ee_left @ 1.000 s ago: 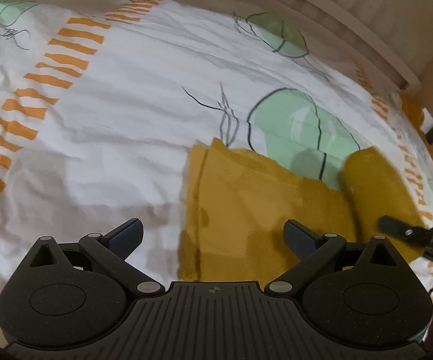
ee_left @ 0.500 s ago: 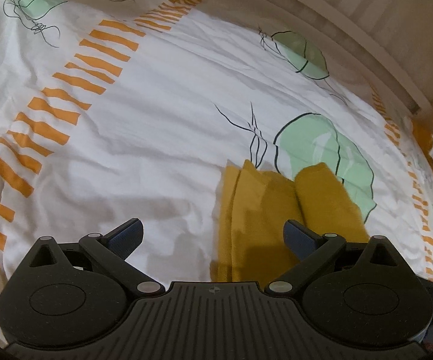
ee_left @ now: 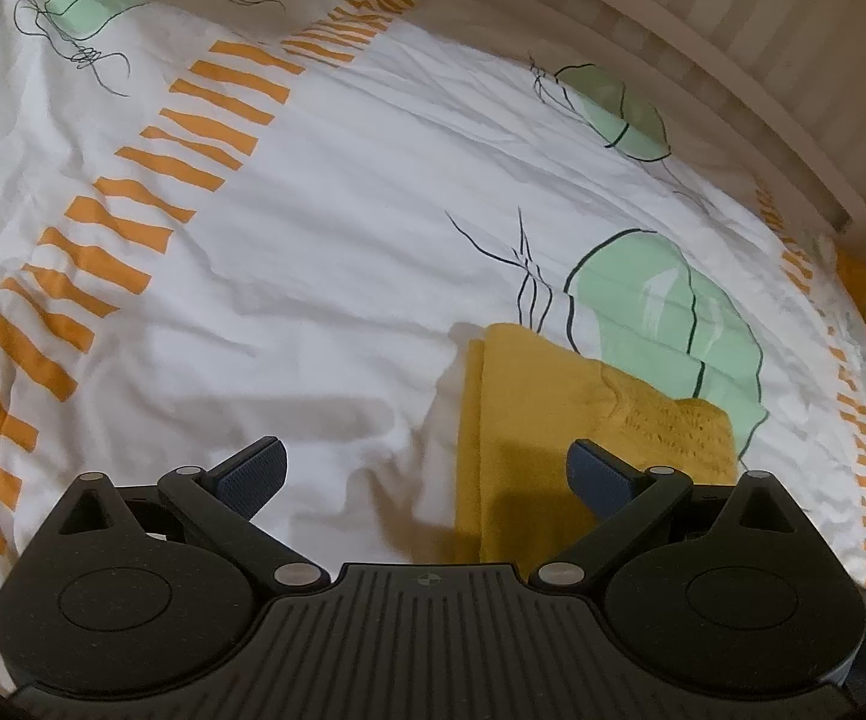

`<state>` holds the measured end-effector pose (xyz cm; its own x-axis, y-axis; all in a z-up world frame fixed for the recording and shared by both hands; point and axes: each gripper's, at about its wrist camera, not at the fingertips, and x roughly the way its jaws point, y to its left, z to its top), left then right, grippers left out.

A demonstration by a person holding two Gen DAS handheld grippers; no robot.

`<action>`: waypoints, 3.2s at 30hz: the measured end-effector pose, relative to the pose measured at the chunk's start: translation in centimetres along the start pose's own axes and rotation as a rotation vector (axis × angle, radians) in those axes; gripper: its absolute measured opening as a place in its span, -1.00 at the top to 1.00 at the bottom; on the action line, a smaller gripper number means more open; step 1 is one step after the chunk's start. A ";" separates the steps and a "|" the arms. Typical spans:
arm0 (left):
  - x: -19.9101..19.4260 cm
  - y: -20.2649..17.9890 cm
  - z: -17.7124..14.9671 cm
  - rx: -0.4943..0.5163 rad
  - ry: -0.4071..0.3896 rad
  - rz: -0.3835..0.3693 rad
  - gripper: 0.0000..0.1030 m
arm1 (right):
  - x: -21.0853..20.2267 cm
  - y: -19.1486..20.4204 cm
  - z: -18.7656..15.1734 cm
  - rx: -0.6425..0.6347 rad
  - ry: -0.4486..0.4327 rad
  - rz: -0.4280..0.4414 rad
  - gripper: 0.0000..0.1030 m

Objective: Fold small clothes

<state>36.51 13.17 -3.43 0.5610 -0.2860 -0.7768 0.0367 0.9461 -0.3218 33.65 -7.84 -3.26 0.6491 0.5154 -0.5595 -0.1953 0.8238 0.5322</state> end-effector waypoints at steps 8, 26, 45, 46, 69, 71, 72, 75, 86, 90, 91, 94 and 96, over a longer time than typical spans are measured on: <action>0.6 -1.6 -0.8 0.057 0.020 -0.009 -0.96 | -3.3 -1.6 -1.3 -0.080 -0.012 -0.094 0.01; 2.1 -2.5 -3.6 0.120 0.109 -0.035 -0.96 | -4.0 1.7 -9.2 -0.325 0.160 -0.018 -0.03; 3.3 -2.1 -7.6 0.082 0.245 -0.172 -0.96 | -7.5 -9.0 -3.1 0.013 -0.128 -0.149 -0.76; 3.4 -2.2 -7.7 0.079 0.250 -0.184 -0.96 | -7.0 -9.6 -2.9 0.034 -0.129 -0.142 -0.76; 3.7 -1.8 -9.1 -0.059 0.254 -0.407 0.75 | -2.7 -13.2 -0.9 0.206 -0.004 0.001 0.27; 2.9 -1.9 -9.4 -0.087 0.254 -0.425 0.76 | -3.6 -12.7 -0.6 0.223 0.002 -0.009 0.29; 2.4 -2.1 -9.7 -0.094 0.251 -0.431 0.76 | -4.2 -12.4 -0.6 0.224 0.004 -0.008 0.30; 0.4 -3.2 -11.0 -0.096 0.259 -0.467 0.76 | -6.5 -11.6 -0.9 0.206 0.024 -0.024 0.30; -6.1 -8.8 -21.7 -0.001 0.346 -0.535 0.76 | -18.3 -11.9 -8.3 0.256 0.119 -0.062 0.30; -7.2 -9.3 -24.9 0.013 0.332 -0.510 0.75 | -21.1 -12.6 -11.0 0.290 0.116 -0.067 0.27; -7.2 -9.4 -25.6 0.018 0.328 -0.495 0.75 | -21.4 -12.7 -11.5 0.291 0.109 -0.080 0.26; -7.2 -9.4 -27.1 0.058 0.296 -0.411 0.73 | -22.0 -13.5 -12.8 0.302 0.081 -0.132 0.19; -7.4 -9.0 -27.9 0.081 0.275 -0.365 0.70 | -22.5 -13.7 -13.4 0.304 0.047 -0.161 0.11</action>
<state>8.99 2.47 -9.90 0.2601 -0.6216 -0.7389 0.2613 0.7820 -0.5658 11.88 -27.60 -6.49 0.6175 0.4008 -0.6768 0.1396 0.7909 0.5958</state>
